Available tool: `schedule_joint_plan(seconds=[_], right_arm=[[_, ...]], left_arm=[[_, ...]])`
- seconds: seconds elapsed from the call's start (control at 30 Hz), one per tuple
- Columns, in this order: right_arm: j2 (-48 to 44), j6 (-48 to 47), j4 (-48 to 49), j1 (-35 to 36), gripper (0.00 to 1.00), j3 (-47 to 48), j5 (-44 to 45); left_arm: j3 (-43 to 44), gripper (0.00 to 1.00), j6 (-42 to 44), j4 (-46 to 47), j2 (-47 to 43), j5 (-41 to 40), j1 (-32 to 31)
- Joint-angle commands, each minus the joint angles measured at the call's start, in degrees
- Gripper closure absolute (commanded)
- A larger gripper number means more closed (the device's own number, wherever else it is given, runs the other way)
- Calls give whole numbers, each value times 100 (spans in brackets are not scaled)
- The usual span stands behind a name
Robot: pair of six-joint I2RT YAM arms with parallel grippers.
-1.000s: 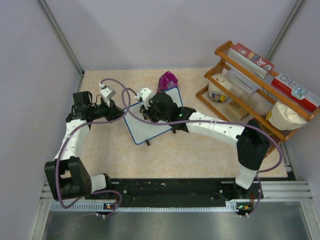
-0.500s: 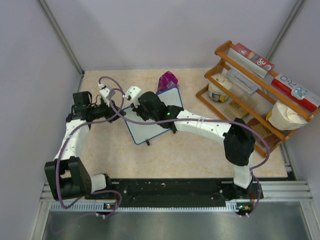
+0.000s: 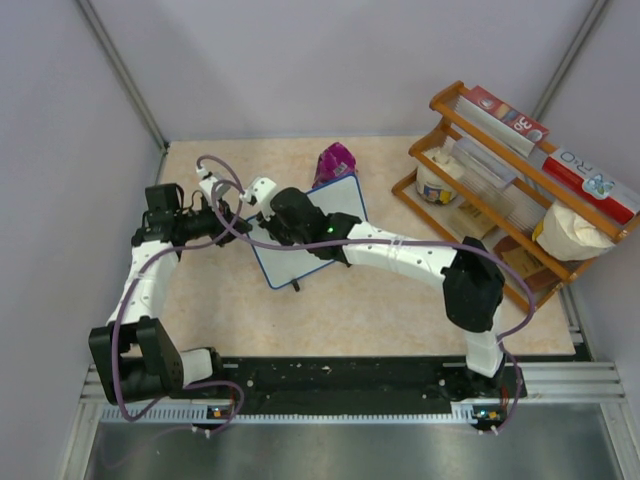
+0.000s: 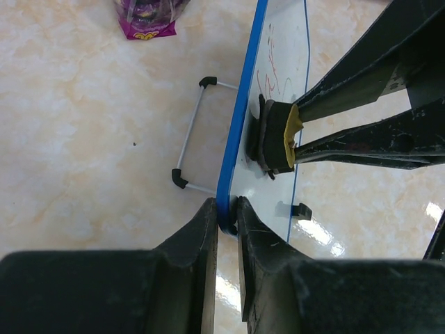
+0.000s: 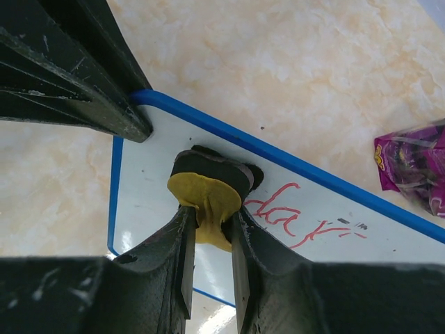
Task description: Erase the whiteboard
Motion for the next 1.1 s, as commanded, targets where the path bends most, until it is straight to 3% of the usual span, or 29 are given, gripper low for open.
schedule_joint_plan(seconds=[0.0, 0.37, 1.07], right_arm=[[86, 47, 132, 253, 100, 420, -162], [490, 170, -272, 341, 100, 1123, -74], [113, 65, -360, -107, 100, 720, 1007]], left_arm=[[-100, 100, 318, -152, -145, 67, -97], [-258, 100, 529, -117, -303, 111, -115], [-302, 100, 1241, -345, -576, 392, -194]])
